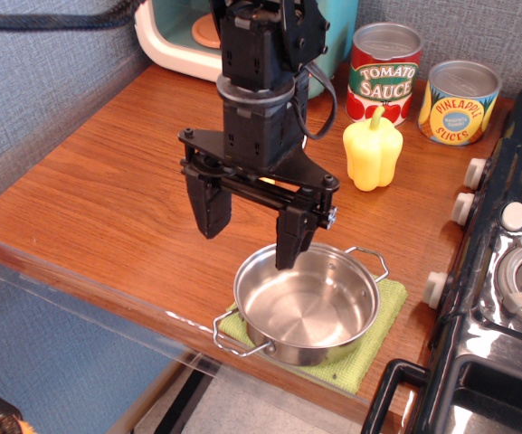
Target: Slide the pepper in front of the microwave.
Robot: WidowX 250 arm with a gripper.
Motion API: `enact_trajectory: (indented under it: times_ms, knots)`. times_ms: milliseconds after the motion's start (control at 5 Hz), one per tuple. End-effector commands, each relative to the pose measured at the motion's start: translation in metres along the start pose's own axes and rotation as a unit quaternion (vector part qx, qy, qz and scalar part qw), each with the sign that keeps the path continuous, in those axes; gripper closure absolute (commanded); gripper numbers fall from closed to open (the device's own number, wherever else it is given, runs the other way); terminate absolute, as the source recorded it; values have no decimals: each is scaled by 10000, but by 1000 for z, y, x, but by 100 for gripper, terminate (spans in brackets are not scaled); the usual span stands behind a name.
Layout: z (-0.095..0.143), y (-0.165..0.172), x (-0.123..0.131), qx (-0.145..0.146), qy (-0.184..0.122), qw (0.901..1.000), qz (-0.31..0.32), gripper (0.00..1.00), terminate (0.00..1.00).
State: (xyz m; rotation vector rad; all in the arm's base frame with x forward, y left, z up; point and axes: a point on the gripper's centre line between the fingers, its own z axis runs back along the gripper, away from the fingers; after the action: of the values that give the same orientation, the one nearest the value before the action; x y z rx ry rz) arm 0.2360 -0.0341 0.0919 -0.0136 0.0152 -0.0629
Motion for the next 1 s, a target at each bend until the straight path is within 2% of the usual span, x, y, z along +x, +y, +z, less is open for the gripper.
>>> enact_trajectory:
  times_ms: [0, 200, 400, 800]
  knots:
    - [0, 0, 0, 0, 0, 10000, 0, 0, 0]
    - [-2, -7, 24, -3, -1, 10000, -91, 0, 0]
    - [4, -14, 61, 41, -102, 9999, -105, 0, 0]
    - [28, -23, 149, -5, -506, 9986, 144, 0, 0]
